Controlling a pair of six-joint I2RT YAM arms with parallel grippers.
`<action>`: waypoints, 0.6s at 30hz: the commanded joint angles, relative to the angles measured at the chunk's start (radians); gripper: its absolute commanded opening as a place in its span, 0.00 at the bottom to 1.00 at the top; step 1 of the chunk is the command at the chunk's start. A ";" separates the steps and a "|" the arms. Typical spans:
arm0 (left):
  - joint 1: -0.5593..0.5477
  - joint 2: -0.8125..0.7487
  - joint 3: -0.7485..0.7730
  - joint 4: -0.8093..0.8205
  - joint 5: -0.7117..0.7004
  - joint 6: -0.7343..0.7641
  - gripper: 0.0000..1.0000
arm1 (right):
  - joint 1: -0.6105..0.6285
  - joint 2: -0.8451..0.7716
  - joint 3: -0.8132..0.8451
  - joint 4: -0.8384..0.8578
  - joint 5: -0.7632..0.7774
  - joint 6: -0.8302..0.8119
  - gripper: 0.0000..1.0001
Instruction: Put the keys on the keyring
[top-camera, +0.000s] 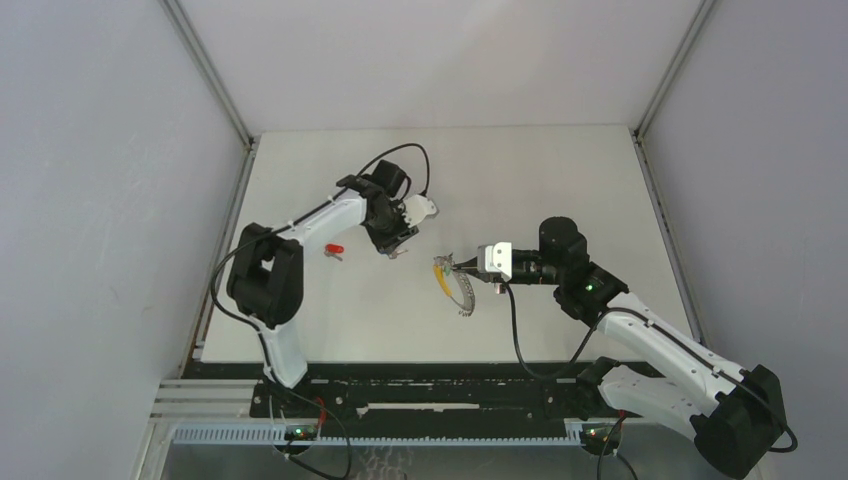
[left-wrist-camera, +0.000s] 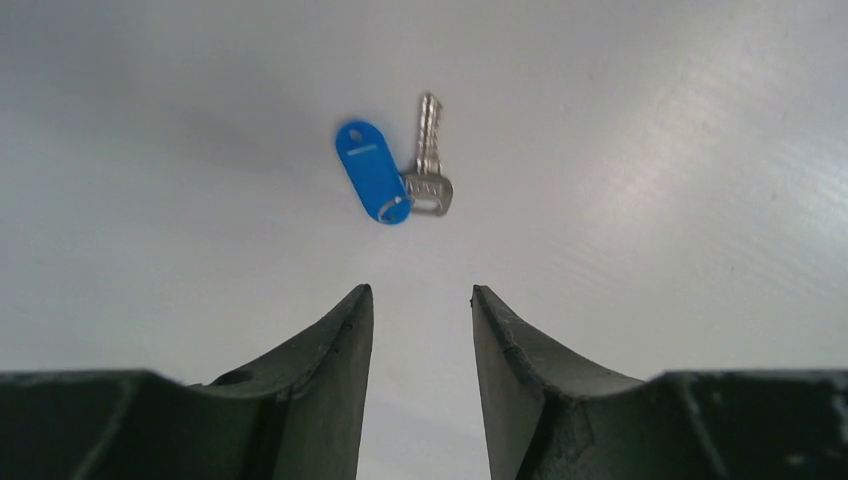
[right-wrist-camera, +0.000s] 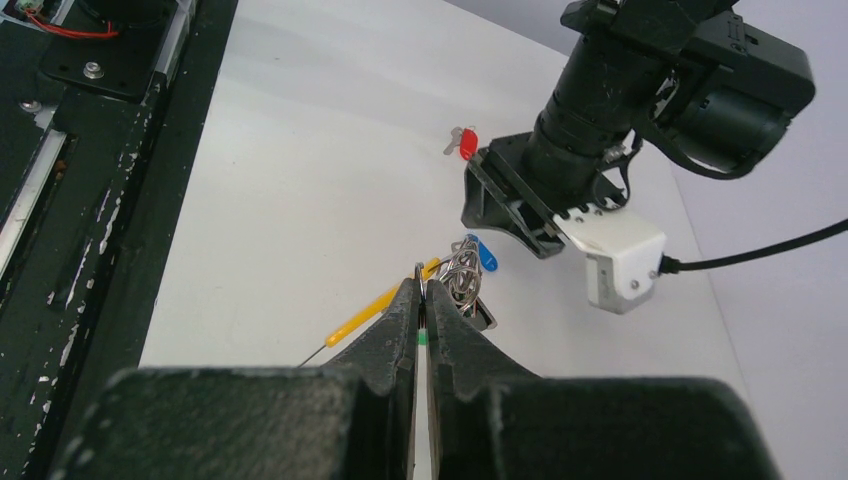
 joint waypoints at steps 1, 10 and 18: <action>0.066 -0.002 0.025 -0.124 0.119 0.200 0.46 | 0.007 -0.025 0.001 0.045 -0.017 -0.007 0.00; 0.113 0.078 0.108 -0.154 0.191 0.350 0.46 | 0.007 -0.027 0.000 0.043 -0.021 -0.006 0.00; 0.116 0.170 0.163 -0.161 0.222 0.377 0.44 | 0.004 -0.018 0.000 0.043 -0.020 -0.007 0.00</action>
